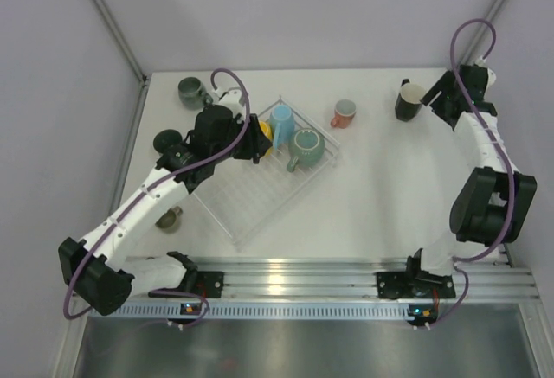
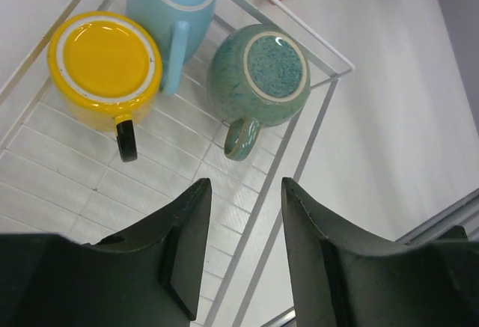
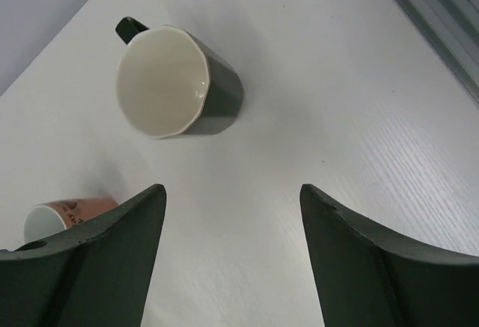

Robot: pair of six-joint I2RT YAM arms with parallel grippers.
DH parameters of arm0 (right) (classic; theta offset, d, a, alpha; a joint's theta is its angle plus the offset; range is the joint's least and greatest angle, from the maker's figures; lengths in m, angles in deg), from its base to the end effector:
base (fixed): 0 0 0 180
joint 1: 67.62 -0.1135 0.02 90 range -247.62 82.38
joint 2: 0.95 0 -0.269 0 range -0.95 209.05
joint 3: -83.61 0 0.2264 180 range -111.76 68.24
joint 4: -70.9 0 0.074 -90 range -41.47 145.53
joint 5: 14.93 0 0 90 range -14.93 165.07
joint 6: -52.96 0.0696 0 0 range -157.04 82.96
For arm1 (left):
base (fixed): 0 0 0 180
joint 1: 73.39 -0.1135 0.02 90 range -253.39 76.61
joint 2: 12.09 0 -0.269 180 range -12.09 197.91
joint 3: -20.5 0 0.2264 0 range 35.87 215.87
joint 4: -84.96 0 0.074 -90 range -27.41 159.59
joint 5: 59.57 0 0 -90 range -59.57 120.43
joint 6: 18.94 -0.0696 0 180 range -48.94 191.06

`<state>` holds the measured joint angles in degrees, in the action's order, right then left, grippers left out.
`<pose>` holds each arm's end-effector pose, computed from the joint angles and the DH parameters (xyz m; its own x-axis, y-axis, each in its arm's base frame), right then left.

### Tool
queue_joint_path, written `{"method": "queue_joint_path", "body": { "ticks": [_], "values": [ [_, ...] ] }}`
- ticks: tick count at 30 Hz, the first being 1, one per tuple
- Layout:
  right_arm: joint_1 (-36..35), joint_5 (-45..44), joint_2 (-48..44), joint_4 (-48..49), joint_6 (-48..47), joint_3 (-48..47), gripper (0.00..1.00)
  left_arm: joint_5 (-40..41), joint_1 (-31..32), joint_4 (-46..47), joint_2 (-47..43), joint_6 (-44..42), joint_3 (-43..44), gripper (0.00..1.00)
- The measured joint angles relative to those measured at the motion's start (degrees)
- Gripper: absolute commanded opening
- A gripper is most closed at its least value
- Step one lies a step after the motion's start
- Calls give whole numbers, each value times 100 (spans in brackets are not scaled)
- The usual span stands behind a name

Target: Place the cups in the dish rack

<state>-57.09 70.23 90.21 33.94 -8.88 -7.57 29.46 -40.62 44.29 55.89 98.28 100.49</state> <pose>0.3592 -0.0727 0.2964 -0.4037 0.5533 -0.7286 0.4978 0.8010 0.3325 0.2235 -0.1453 0.3411 -0.6119 -0.1500 -0.7766 0.3079 0.8592 -0.4086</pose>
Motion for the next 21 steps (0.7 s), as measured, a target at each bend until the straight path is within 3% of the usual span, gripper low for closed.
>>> {"method": "queue_joint_path", "body": {
  "ticks": [13, 21],
  "values": [
    [96, 387, 1272, 15, 1751, -750, 63, -295, -2, 28, -46, 7, -2, 48],
    [94, 402, 1965, 55, 2135, -1069, 60, -372, -2, 46, -46, 7, -24, 49]
  ]
}}
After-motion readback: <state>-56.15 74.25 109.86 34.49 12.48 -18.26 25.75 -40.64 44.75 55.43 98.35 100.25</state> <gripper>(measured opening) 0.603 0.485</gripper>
